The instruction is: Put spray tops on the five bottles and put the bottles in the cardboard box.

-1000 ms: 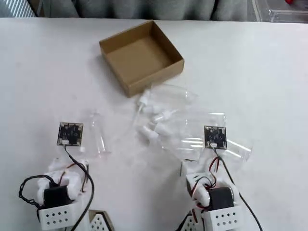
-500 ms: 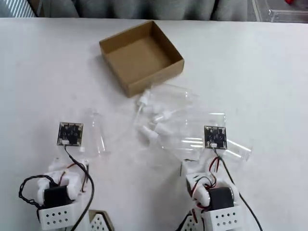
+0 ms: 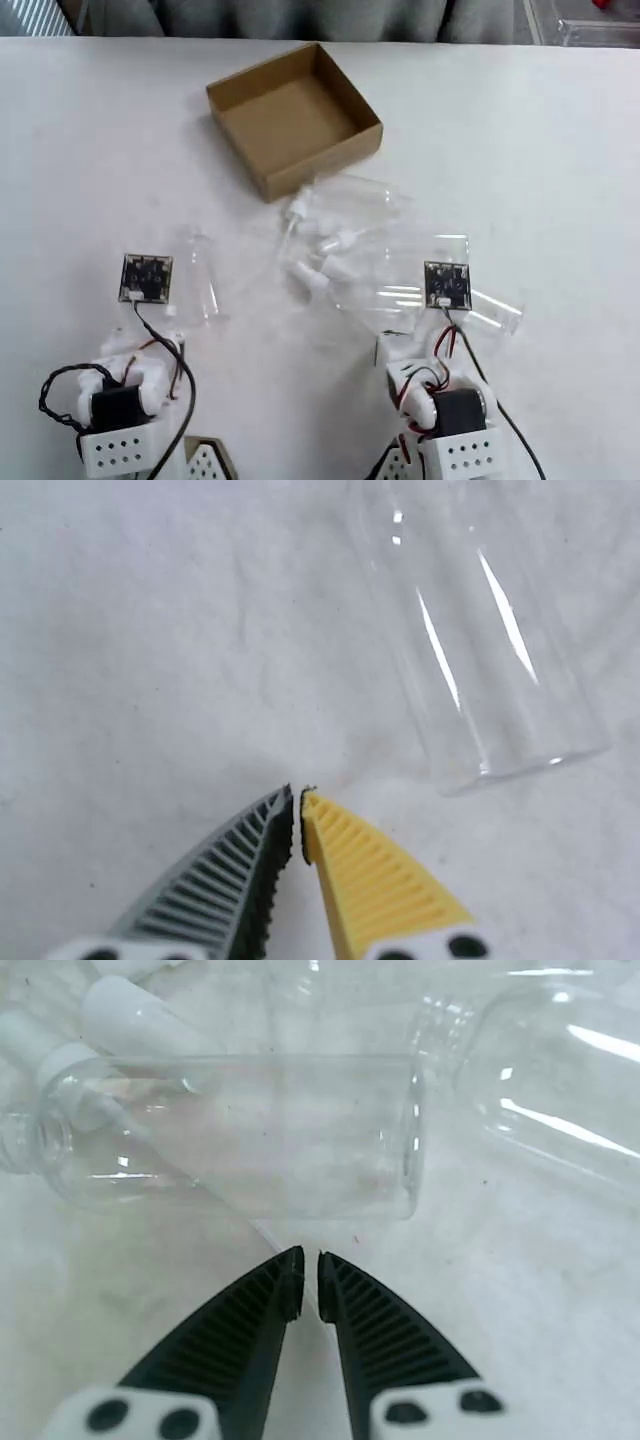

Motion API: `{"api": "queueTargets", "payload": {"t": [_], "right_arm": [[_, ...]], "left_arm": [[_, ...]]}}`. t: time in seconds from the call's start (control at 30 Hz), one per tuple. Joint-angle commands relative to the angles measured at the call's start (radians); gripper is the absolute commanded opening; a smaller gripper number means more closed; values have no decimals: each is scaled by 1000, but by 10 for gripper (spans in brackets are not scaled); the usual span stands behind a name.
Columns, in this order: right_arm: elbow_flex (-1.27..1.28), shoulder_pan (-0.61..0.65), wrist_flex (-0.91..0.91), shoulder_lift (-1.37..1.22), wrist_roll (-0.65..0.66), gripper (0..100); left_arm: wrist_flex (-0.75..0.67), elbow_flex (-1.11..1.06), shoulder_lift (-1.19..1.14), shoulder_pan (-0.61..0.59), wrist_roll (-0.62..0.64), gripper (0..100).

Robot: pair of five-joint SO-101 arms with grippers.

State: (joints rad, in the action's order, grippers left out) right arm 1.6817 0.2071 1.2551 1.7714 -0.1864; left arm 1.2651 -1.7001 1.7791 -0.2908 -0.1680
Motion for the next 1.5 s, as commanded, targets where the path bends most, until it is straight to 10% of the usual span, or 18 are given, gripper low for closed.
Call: {"api": "queueTargets", "payload": {"t": [0.0, 0.77, 1.47], "right_arm": [[9, -12, 5, 7, 0, 16], [-34, -205, 21, 8, 2, 18], [-23, -206, 4, 8, 2, 18]], "left_arm": [[2, 6, 16, -2, 3, 24], [78, 522, -7, 64, 5, 24], [-40, 980, -1081, 228, 345, 24]]}}
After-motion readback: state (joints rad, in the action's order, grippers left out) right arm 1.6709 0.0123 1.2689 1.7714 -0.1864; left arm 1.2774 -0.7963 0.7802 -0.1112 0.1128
